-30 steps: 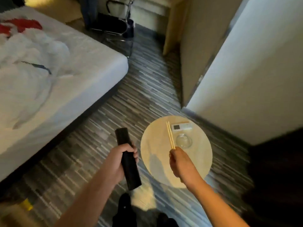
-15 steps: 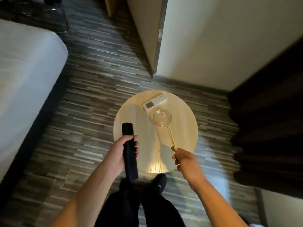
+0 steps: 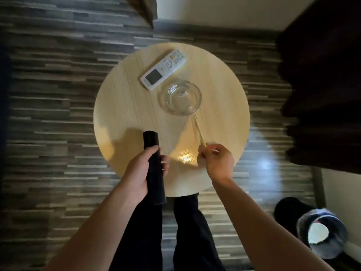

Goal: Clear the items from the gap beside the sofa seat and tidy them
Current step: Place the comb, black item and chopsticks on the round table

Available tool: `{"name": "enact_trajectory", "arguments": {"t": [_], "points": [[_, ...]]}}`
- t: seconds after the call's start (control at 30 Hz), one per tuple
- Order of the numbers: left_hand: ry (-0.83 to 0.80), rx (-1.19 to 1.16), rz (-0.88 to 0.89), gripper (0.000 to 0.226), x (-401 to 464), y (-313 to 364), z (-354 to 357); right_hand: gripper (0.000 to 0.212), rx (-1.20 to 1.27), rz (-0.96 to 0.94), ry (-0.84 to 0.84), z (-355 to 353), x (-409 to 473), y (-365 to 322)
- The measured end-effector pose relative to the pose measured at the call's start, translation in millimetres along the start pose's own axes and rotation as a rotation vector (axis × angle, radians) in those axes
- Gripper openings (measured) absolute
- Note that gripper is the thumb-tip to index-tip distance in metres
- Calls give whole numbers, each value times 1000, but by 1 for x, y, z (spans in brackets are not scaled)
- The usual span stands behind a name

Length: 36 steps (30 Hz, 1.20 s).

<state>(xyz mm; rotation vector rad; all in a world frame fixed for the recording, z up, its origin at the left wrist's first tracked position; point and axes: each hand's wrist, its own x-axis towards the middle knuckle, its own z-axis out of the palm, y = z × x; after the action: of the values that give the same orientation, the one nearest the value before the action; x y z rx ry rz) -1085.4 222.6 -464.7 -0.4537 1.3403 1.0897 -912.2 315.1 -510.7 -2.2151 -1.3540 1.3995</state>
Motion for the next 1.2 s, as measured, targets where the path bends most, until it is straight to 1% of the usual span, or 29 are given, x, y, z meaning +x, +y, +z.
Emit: {"name": "enact_trajectory", "arguments": {"t": [0.13, 0.23, 0.33, 0.4, 0.53, 0.6, 0.7, 0.8, 0.9, 1.0, 1.1, 1.2], "points": [[28, 27, -50, 26, 11, -2, -3, 16, -86, 14, 94, 12, 4, 10], [49, 33, -65, 26, 15, -1, -1, 12, -123, 29, 134, 16, -1, 11], [41, 37, -63, 26, 17, 2, 4, 16, -156, 101, 131, 16, -6, 16], [35, 54, -57, 27, 19, 2, 7, 10, -212, 132, 135, 14, -8, 15], [14, 109, -56, 28, 22, 1, 11, 7, -321, 66, 115, 8, -6, 12], [1, 117, -58, 28, 22, -2, 9, 6, -320, 68, 98, 6, -4, 11], [-8, 95, -52, 29, 23, -7, 4, 16, -298, 52, 73, 4, 0, 9], [-15, 70, -55, 27, 22, -12, 2, 19, -299, 41, 41, 0, 2, 9], [-19, 78, -54, 28, 21, -17, 1, 30, -215, 34, 39, -5, -1, 7], [-11, 58, -50, 32, 21, -22, 0, 35, -149, -72, 51, -4, -16, 3], [-16, -11, -62, 35, 20, -25, 1, 37, -99, -171, -56, 3, -41, -1], [-34, -19, -51, 41, 18, -27, 1, 37, -124, -216, -311, 13, -65, 3]]}}
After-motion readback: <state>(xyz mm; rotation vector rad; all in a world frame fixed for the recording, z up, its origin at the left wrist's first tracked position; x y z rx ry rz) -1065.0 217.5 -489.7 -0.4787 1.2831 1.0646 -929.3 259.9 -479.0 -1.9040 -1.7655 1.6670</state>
